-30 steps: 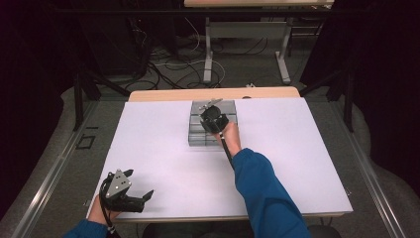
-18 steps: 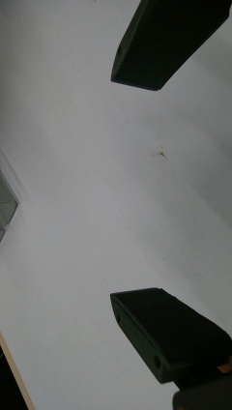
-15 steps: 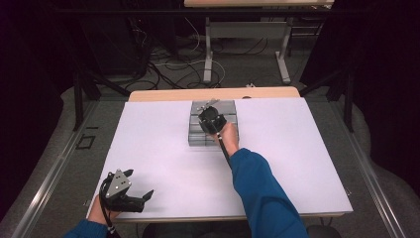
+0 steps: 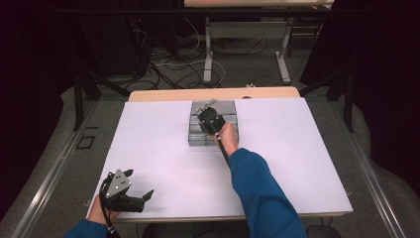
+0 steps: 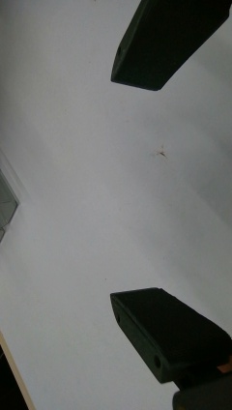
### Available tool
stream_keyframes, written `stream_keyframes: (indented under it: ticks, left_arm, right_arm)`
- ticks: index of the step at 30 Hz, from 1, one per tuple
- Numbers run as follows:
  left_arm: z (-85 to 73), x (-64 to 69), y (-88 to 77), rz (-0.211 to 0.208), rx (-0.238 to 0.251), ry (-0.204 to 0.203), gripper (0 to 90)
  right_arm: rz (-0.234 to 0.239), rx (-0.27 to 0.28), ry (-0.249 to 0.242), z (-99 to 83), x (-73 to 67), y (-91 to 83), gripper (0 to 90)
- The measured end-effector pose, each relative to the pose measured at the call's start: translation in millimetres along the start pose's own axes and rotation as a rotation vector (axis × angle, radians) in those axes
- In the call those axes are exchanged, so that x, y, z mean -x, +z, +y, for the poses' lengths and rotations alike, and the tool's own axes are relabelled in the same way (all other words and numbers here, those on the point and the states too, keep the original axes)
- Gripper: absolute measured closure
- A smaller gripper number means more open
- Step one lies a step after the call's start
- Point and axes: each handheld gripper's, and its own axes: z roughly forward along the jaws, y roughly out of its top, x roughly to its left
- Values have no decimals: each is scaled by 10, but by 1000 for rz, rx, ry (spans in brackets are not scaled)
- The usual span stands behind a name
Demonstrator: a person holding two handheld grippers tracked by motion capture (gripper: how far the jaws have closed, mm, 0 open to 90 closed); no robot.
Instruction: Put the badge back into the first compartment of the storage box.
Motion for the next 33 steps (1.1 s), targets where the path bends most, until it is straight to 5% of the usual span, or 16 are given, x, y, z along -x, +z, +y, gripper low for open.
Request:
stream_keyframes:
  ticks: [23, 27, 28, 30, 33]
  left_arm:
    - [-1, -1, -2, 5, 3, -6, 15]
    - [-1, -1, -3, 6, 2, -8, 15]
    - [-1, -1, -3, 6, 3, -6, 15]
    - [-1, -2, -5, 6, 3, -7, 15]
    - [-1, -1, -4, 7, 4, -6, 15]
  right_arm:
    - [-18, -47, -9, 3, -7, 61, 857]
    - [-9, -41, 2, 8, 4, 31, 809]
    - [-1, 22, 12, -6, 1, 52, 800]
    - [8, -30, -1, 19, 11, -24, 770]
    - [26, -28, -9, 28, 7, -115, 724]
